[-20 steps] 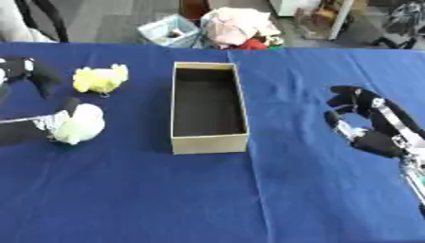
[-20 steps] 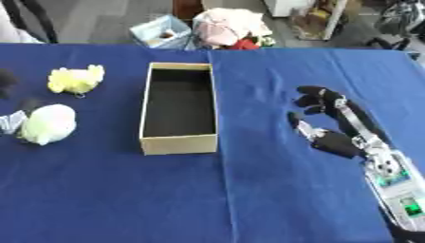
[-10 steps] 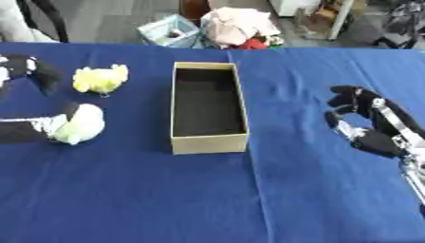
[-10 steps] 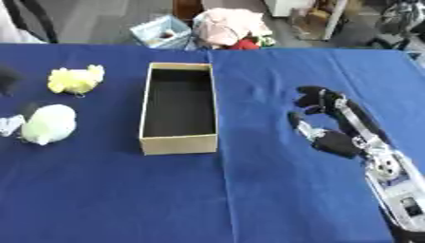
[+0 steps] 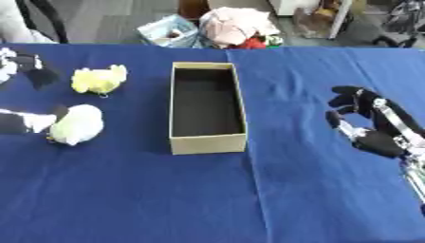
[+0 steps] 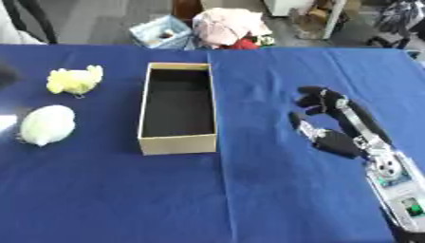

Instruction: Pick up objects on the table and place them in the box.

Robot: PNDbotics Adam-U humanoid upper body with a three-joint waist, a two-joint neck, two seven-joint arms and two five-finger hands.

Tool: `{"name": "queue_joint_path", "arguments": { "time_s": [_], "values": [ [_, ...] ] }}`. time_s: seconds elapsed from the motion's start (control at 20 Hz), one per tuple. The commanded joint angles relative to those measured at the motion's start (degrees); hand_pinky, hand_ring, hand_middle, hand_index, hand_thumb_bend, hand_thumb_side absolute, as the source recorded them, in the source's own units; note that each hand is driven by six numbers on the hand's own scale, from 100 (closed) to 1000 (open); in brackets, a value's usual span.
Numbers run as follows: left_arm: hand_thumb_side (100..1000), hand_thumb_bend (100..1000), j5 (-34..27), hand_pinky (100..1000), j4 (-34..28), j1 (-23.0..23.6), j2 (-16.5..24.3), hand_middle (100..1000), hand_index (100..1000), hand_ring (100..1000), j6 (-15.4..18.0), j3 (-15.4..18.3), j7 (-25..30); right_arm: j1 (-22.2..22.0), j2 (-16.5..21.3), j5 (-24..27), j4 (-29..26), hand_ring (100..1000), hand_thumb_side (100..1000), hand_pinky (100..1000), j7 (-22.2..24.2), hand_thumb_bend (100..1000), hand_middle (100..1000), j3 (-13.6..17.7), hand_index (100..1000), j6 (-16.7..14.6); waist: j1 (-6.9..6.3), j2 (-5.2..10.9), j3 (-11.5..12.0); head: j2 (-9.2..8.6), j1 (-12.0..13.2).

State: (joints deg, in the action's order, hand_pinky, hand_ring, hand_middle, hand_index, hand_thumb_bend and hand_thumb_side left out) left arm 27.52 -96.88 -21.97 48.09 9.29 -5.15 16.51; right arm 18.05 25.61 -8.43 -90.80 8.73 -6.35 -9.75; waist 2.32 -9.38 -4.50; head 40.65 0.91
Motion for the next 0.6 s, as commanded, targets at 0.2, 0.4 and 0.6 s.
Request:
{"name": "queue_joint_path", "arguments": {
  "time_s": [0.2,0.4,0.6],
  "values": [
    [100,413,1.64,660,4.87,-3.95,2.95,543,715,537,0.60,-3.03,3.97,0.43,1.91,0.19,-0.98,770,502,732,0.15,277,663,0.44,868,-0.09,-0.21,0.88,-0.18,-0.27,0.27],
    [100,419,2.67,675,8.15,-6.07,2.60,572,737,555,2.02,-4.84,7.77,0.42,1.90,0.21,-0.96,770,503,732,0.19,276,663,0.42,868,-0.09,-0.18,0.89,-0.40,-0.22,0.32],
    [100,445,4.10,683,11.41,-7.86,1.89,586,746,570,3.44,-6.02,10.22,0.42,1.81,0.23,-0.97,770,503,731,0.23,273,663,0.38,868,-0.12,-0.20,0.91,-0.50,-0.17,0.26]
  ]
}}
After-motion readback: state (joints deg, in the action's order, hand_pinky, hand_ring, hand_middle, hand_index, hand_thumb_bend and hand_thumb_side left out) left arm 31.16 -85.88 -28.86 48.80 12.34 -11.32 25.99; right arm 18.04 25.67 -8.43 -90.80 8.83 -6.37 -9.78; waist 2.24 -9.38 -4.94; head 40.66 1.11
